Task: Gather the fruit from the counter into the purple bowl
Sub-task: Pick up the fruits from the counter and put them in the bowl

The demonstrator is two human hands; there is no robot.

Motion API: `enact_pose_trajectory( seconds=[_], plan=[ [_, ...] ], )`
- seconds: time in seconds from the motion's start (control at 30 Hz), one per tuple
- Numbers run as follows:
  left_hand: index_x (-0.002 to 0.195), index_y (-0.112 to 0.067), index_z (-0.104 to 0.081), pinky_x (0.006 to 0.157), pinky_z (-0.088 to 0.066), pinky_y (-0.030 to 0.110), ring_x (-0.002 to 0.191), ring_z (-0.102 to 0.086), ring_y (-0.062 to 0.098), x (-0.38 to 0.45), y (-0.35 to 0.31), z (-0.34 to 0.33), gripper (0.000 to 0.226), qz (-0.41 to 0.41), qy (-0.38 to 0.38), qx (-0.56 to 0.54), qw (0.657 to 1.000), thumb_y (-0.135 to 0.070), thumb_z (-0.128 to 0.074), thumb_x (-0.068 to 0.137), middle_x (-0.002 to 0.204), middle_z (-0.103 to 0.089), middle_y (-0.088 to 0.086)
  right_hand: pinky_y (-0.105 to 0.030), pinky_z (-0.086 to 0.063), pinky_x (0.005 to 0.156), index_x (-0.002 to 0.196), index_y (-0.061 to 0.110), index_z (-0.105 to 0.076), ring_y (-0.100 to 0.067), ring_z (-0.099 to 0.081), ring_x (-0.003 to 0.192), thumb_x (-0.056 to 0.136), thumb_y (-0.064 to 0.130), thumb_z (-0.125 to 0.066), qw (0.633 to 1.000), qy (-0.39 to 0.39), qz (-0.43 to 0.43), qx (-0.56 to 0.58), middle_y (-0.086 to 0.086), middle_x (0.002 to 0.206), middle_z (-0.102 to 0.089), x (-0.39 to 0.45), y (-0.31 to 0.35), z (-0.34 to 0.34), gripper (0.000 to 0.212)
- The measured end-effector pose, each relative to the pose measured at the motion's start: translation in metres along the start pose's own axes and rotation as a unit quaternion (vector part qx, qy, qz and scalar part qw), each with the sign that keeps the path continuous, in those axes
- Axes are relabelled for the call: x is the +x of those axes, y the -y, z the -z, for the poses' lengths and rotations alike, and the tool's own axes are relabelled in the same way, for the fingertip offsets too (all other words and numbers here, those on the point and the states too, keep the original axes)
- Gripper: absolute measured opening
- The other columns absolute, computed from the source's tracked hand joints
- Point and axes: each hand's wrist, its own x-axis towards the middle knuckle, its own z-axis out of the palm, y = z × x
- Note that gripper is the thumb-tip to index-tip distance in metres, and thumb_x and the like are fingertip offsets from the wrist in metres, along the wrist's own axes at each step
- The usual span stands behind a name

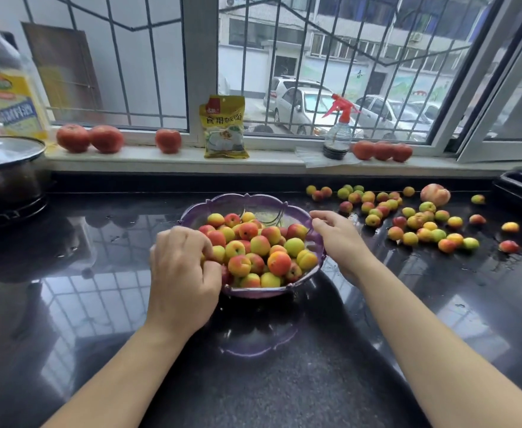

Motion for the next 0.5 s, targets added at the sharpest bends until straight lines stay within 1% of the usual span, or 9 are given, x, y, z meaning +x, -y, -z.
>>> enact_pose_trajectory(
  seconds=[0.07, 0.13, 0.17, 0.23, 0.27, 0.3, 0.37, 0.43, 0.5],
  plan=[
    [0.091, -0.015, -0.058, 0.087, -0.032, 0.032, 0.101, -0.04, 0.02, 0.0, 0.001, 0.0, 0.017, 0.036, -0.022, 0.007, 0.999, -0.009, -0.048, 0.08, 0.101, -0.05, 0.0, -0.042, -0.061, 0.08, 0.114, 0.017, -0.066, -0.023, -0.069, 0.096, 0.096, 0.013, -0.05, 1.0, -0.012, -0.009, 0.003, -0.008, 0.108, -0.071, 0.002, 0.001, 0.0, 0.024],
    [0.095, -0.014, -0.059, 0.091, -0.034, 0.031, 0.103, -0.042, 0.02, 0.003, 0.007, -0.001, 0.016, 0.081, -0.039, -0.003, 0.996, -0.013, -0.044, 0.088, 0.106, -0.05, 0.002, -0.035, -0.058, 0.065, 0.104, 0.013, -0.066, -0.022, -0.068, 0.083, 0.093, 0.014, -0.052, 0.999, -0.024, -0.02, -0.029, -0.009, 0.096, -0.071, 0.005, 0.004, 0.004, 0.018],
    [0.095, -0.015, -0.058, 0.091, -0.034, 0.031, 0.103, -0.043, 0.019, 0.005, 0.011, 0.0, 0.017, 0.111, -0.04, -0.019, 0.993, -0.018, -0.042, 0.092, 0.106, -0.05, 0.002, -0.032, -0.056, 0.06, 0.099, 0.009, -0.066, -0.022, -0.067, 0.078, 0.093, 0.015, -0.053, 0.999, -0.025, -0.025, -0.027, -0.01, 0.091, -0.07, 0.008, 0.003, 0.006, 0.015],
    [0.095, -0.017, -0.057, 0.09, -0.034, 0.03, 0.102, -0.046, 0.017, 0.008, 0.018, -0.001, 0.022, 0.157, -0.036, -0.041, 0.986, -0.027, -0.039, 0.097, 0.103, -0.051, 0.0, -0.031, -0.055, 0.06, 0.09, 0.006, -0.066, -0.024, -0.064, 0.075, 0.095, 0.017, -0.053, 0.999, -0.045, -0.023, -0.003, -0.012, 0.085, -0.068, 0.018, -0.001, 0.013, 0.018],
    [0.095, -0.018, -0.058, 0.089, -0.033, 0.03, 0.101, -0.046, 0.016, 0.01, 0.019, -0.002, 0.023, 0.169, -0.035, -0.048, 0.984, -0.029, -0.038, 0.098, 0.103, -0.052, 0.0, -0.031, -0.053, 0.064, 0.091, 0.007, -0.068, -0.025, -0.063, 0.08, 0.096, 0.016, -0.053, 0.996, -0.081, 0.0, -0.034, -0.011, 0.088, -0.068, 0.025, -0.007, 0.018, 0.018],
    [0.096, -0.019, -0.058, 0.088, -0.032, 0.028, 0.1, -0.046, 0.013, 0.01, 0.02, -0.003, 0.022, 0.173, -0.035, -0.054, 0.983, -0.029, -0.038, 0.1, 0.103, -0.053, 0.0, -0.032, -0.051, 0.071, 0.098, 0.009, -0.07, -0.026, -0.062, 0.089, 0.096, 0.015, -0.053, 0.985, -0.126, 0.033, -0.113, -0.011, 0.097, -0.068, 0.035, -0.015, 0.025, 0.018],
    [0.097, -0.02, -0.058, 0.084, -0.031, 0.021, 0.097, -0.045, 0.009, 0.01, 0.02, -0.005, 0.019, 0.173, -0.033, -0.059, 0.983, -0.022, -0.041, 0.104, 0.103, -0.054, 0.001, -0.039, -0.044, 0.093, 0.118, 0.01, -0.067, -0.033, -0.053, 0.115, 0.094, 0.014, -0.053, 0.93, -0.183, 0.067, -0.311, -0.017, 0.125, -0.061, 0.056, -0.033, 0.038, 0.029],
    [0.097, -0.02, -0.058, 0.079, -0.032, 0.014, 0.092, -0.046, 0.0, 0.009, 0.021, -0.007, 0.018, 0.173, -0.036, -0.064, 0.982, -0.019, -0.041, 0.104, 0.103, -0.054, 0.001, -0.047, -0.03, 0.112, 0.133, 0.012, -0.059, -0.041, -0.034, 0.136, 0.093, 0.019, -0.05, 0.888, -0.192, 0.05, -0.415, -0.022, 0.149, -0.041, 0.076, -0.055, 0.046, 0.042],
    [0.097, -0.019, -0.06, 0.079, -0.031, 0.003, 0.094, -0.048, -0.011, 0.011, 0.021, -0.008, 0.018, 0.181, -0.044, -0.069, 0.98, -0.019, -0.042, 0.102, 0.103, -0.055, 0.001, -0.052, -0.019, 0.119, 0.139, 0.013, -0.054, -0.045, -0.022, 0.144, 0.094, 0.028, -0.043, 0.869, -0.19, 0.035, -0.456, -0.025, 0.158, -0.026, 0.094, -0.076, 0.049, 0.049]
  ],
)
